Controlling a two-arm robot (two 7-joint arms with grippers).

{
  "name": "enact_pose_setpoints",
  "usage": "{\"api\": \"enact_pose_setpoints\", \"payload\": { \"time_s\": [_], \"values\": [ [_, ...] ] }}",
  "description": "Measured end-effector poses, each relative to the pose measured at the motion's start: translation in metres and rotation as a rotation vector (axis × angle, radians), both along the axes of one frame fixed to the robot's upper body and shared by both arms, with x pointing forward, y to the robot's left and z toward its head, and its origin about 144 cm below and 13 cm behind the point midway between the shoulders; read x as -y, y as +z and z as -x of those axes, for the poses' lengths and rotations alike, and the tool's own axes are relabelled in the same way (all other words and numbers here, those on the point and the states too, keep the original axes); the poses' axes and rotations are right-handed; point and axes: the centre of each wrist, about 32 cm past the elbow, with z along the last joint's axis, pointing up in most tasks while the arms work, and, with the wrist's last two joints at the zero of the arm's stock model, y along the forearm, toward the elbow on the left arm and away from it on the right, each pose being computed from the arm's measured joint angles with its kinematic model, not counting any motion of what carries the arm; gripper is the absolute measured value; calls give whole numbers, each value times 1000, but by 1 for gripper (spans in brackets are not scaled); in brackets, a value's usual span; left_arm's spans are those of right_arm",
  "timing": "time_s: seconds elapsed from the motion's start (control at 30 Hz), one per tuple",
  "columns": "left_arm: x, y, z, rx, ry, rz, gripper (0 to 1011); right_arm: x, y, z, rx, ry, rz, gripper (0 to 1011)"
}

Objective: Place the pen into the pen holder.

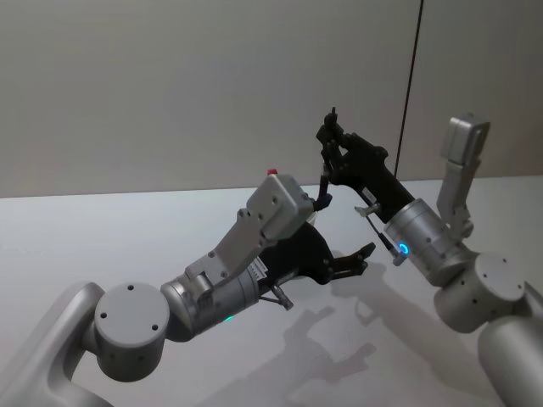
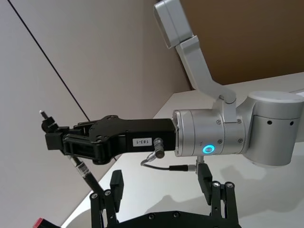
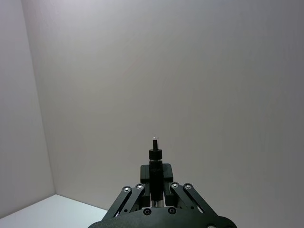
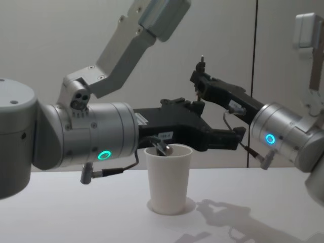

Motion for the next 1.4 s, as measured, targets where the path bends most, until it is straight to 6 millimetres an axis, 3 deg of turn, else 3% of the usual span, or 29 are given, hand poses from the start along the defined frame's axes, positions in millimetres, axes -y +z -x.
{"api": "enact_pose_setpoints", "payload": {
  "time_s": [1.07,1.4],
  "values": [
    [0,0,0,0,0,0,1000,-24,-15,-24,-39,25,49,152],
    [0,0,0,0,0,0,1000,-26,-16,-26,-49,32,64,400]
  ]
}}
